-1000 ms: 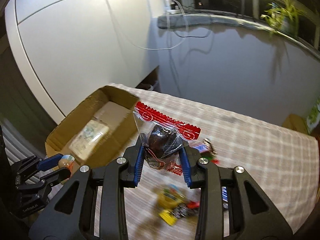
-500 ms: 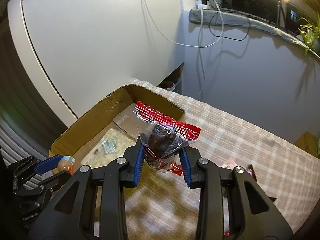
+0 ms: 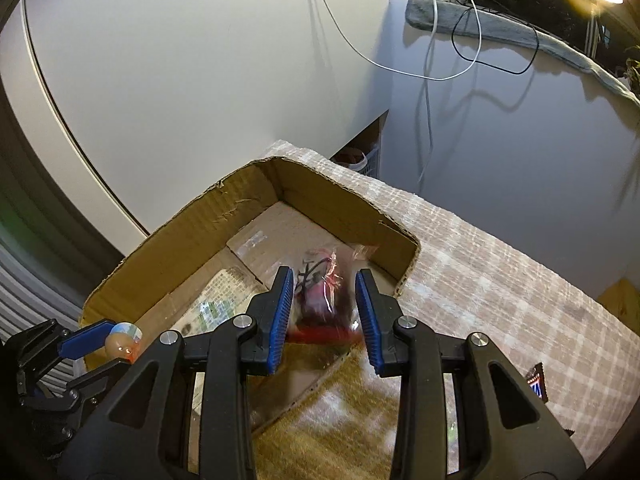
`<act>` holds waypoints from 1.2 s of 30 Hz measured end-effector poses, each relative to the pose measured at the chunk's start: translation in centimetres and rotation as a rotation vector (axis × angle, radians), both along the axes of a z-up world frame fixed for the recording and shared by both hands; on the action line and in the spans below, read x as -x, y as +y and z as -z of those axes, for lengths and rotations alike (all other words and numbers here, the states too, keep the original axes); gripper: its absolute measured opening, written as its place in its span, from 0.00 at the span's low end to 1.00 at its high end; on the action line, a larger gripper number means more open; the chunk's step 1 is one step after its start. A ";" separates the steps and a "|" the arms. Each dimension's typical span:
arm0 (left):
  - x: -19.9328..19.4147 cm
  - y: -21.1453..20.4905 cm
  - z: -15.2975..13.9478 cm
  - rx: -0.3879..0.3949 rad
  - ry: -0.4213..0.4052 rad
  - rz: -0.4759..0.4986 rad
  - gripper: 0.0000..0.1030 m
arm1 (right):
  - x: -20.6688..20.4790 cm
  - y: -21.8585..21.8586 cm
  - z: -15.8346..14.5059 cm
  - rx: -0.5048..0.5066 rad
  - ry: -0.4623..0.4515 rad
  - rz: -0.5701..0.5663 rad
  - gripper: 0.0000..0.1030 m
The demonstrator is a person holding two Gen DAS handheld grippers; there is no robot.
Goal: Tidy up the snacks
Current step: 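Carry the candy bag with the right tool into the box and release, then move both tools back over the remaining snack pile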
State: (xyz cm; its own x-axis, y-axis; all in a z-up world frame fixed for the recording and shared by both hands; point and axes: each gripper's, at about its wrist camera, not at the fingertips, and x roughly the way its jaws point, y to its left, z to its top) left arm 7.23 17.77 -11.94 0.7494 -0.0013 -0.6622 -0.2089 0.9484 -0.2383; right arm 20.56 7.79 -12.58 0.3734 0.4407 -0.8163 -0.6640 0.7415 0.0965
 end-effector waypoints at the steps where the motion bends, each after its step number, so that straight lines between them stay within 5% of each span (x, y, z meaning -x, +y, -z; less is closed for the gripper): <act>1: 0.0 0.0 0.0 0.001 -0.002 -0.003 0.38 | -0.1 0.1 0.1 0.005 0.000 -0.001 0.34; 5: 0.2 0.1 -0.1 0.005 -0.004 -0.017 0.62 | 0.1 0.0 -0.1 -0.004 -0.021 0.016 0.78; 8: 0.2 0.2 -0.2 0.005 -0.010 -0.027 0.64 | 0.3 -0.2 -0.6 -0.006 -0.051 0.026 0.88; 36: 0.8 -4.4 -2.2 -0.022 -0.043 0.051 0.64 | 5.3 -5.1 -5.2 -0.003 -0.173 0.072 0.90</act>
State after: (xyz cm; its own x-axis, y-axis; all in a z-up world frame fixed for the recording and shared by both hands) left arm 6.41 13.36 -9.73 0.7766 -0.0259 -0.6294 -0.1500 0.9628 -0.2247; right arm 15.26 2.65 -7.35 0.5392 0.4098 -0.7357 -0.6159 0.7877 -0.0126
